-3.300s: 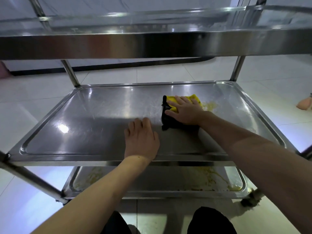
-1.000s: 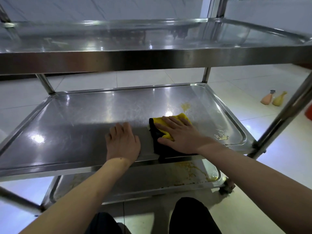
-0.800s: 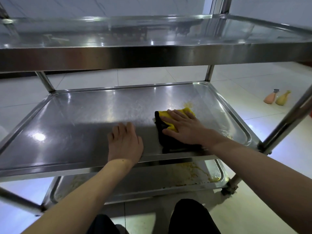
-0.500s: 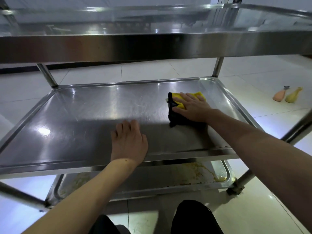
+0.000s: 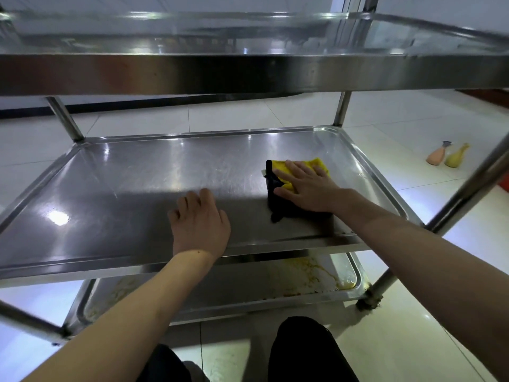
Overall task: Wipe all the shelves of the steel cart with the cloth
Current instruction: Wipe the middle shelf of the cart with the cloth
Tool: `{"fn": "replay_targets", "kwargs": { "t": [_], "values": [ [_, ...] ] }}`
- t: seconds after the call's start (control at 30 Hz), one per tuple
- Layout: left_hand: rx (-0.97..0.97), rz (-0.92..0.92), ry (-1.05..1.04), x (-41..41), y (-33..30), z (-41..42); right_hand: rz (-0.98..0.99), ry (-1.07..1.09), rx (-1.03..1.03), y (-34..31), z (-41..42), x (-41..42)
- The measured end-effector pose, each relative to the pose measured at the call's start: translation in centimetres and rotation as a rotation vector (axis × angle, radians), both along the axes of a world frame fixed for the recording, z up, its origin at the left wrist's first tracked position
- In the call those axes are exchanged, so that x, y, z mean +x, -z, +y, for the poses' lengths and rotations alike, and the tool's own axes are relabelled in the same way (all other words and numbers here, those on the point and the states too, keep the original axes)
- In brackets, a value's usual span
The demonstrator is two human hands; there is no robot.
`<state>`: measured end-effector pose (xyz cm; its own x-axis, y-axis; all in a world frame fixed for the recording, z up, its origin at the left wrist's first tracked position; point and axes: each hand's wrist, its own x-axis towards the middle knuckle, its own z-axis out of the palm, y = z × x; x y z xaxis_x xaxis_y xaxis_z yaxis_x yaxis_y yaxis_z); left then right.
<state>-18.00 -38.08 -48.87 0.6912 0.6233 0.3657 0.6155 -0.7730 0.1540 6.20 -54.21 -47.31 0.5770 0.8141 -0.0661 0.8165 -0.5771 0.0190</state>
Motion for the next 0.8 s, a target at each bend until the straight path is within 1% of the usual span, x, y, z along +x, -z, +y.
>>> {"fn": "replay_targets", "kwargs": {
  "t": [0.2, 0.4, 0.5, 0.8],
  "values": [
    [-0.006, 0.011, -0.007, 0.2, -0.3, -0.4, 0.012, -0.026, 0.033, 0.7, -1.5, -5.0],
    [-0.015, 0.033, -0.051, 0.3, -0.5, -0.5, 0.016, -0.02, 0.044, 0.8, 0.9, -9.1],
    [-0.026, 0.062, -0.056, 0.2, -0.5, -0.5, 0.029, -0.03, 0.047, 0.7, 0.8, -9.0],
    [0.007, 0.04, -0.016, -0.1, -0.6, -0.2, 0.016, -0.091, 0.023, -0.2, -3.7, -6.8]
  ]
}}
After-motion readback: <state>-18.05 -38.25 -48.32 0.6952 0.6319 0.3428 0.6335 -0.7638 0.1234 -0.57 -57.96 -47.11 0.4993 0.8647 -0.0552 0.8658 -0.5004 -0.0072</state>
